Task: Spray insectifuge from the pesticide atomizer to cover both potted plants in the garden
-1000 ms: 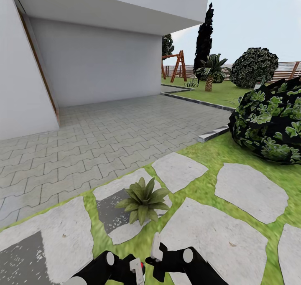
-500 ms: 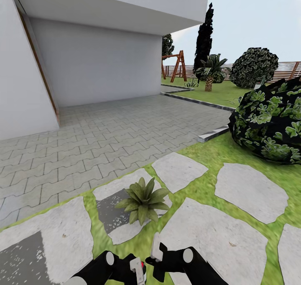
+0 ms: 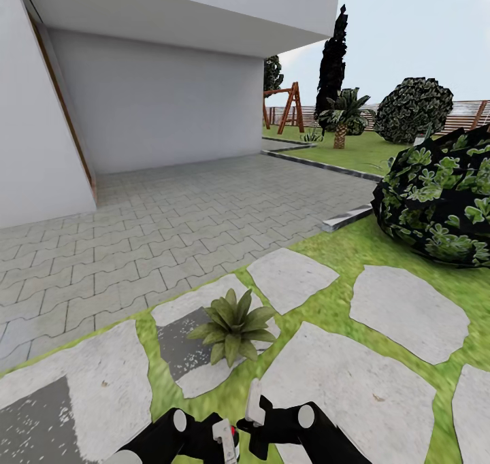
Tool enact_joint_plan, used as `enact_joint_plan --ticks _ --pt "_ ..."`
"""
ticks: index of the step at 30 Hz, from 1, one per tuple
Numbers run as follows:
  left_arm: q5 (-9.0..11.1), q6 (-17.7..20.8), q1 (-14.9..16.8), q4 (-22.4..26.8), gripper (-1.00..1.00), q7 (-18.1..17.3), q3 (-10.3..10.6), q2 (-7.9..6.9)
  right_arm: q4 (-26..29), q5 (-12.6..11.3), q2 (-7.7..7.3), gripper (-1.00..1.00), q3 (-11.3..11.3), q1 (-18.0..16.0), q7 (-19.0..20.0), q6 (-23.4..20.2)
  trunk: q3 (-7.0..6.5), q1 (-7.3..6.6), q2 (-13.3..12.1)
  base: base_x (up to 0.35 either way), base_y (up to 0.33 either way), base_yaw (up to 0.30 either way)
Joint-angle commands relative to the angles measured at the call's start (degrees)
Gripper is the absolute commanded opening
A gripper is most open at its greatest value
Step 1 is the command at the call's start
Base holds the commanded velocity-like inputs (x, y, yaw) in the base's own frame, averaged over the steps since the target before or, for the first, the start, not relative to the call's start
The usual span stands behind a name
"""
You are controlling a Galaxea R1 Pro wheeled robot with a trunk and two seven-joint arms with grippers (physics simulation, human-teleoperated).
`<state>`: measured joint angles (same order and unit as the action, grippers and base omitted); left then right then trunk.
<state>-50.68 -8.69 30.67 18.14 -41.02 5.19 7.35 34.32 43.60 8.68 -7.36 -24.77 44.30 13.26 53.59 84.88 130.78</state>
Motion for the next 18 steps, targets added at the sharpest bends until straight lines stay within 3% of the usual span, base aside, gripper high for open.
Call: enact_joint_plan --ticks 1,18 --pt "-0.58 -0.45 0.01 0.07 -1.0 -0.03 -0.01 0.01 0.06 0.6 0.02 -1.0 0.06 -0.02 0.02 0.36 0.05 -0.01 0.02 0.0 0.0 0.0" --pt "-0.56 -1.59 0.09 0.07 -1.0 -0.07 0.01 0.28 -0.11 0.69 -0.07 -1.0 0.06 -0.02 0.0 0.36 0.05 -0.01 0.02 0.0 0.0 0.0"
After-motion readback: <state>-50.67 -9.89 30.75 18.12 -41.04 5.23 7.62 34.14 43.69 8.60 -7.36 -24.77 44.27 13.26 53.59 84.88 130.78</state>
